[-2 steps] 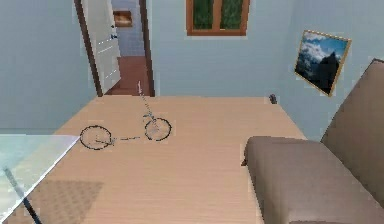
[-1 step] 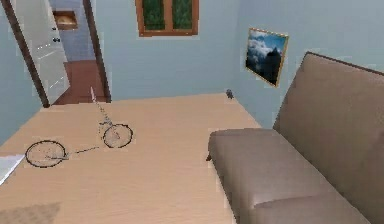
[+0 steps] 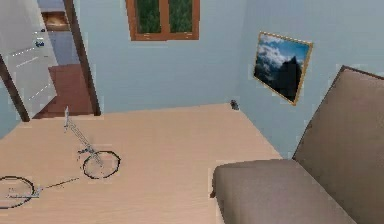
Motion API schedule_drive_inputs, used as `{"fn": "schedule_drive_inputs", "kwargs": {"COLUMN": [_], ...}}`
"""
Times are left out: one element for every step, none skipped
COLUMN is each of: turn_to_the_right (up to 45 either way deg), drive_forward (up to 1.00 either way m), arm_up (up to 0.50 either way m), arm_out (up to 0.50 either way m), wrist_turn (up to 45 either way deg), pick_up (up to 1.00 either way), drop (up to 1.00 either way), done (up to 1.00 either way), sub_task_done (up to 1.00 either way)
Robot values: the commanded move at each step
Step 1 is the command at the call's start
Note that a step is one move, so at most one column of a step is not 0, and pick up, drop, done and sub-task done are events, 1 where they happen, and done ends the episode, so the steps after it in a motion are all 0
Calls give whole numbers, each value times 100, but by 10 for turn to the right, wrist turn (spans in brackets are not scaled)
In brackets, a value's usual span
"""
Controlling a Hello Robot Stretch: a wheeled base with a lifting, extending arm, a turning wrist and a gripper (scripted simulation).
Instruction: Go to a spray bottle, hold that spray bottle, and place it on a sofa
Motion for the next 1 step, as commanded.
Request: {"fn": "schedule_drive_inputs", "kwargs": {"turn_to_the_right": [-120], "drive_forward": [0], "arm_up": [0], "arm_out": [0], "wrist_turn": [0], "pick_up": [0], "drop": [0], "done": [0], "sub_task_done": [0]}}
